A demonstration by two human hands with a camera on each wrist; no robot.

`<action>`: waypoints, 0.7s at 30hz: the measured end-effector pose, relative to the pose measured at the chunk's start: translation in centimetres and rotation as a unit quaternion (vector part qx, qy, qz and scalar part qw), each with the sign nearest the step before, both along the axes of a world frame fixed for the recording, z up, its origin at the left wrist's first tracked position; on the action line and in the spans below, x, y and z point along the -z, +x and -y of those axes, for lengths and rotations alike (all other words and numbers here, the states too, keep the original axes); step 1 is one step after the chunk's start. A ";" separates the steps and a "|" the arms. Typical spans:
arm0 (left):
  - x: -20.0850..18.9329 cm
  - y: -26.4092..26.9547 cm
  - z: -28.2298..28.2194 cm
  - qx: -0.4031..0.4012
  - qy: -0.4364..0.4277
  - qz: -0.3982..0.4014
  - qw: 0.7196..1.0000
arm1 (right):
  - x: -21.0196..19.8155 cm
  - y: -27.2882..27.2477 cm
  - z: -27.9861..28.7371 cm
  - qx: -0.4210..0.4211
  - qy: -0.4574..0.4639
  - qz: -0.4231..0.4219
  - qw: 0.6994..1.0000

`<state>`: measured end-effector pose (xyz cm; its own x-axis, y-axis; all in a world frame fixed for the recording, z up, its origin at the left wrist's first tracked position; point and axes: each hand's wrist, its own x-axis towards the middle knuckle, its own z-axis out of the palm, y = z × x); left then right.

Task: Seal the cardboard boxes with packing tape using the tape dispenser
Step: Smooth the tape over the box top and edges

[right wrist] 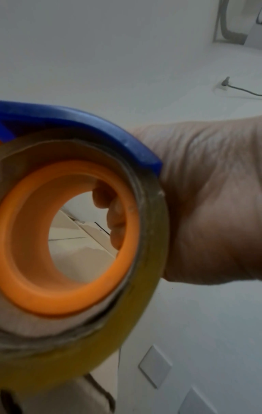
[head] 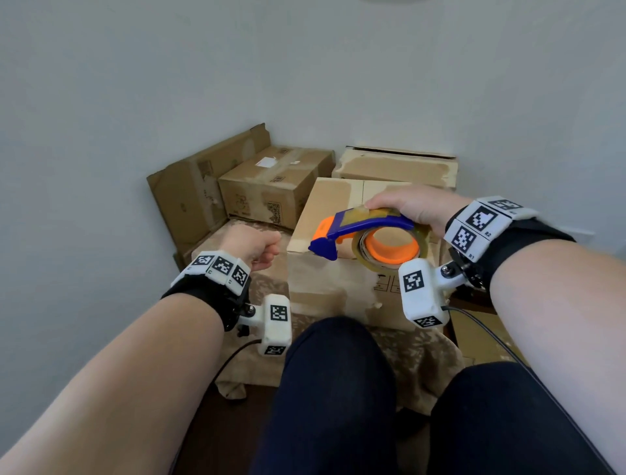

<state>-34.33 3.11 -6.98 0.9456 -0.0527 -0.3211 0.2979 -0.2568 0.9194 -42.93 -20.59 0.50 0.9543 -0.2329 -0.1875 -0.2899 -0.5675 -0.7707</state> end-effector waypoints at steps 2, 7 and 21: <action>0.5 0.1 -0.2 -0.001 -0.006 0.005 1.000 | 0.2 0.2 -0.1 -0.005 -0.016 -0.004 1.000; 1.4 0.3 -0.4 -0.004 -0.007 0.014 1.000 | 0.2 0.4 -0.4 -0.002 -0.029 -0.013 1.000; 2.7 1.0 -0.9 0.012 -0.001 0.007 1.000 | 0.2 1.1 -0.9 -0.007 -0.079 -0.026 0.997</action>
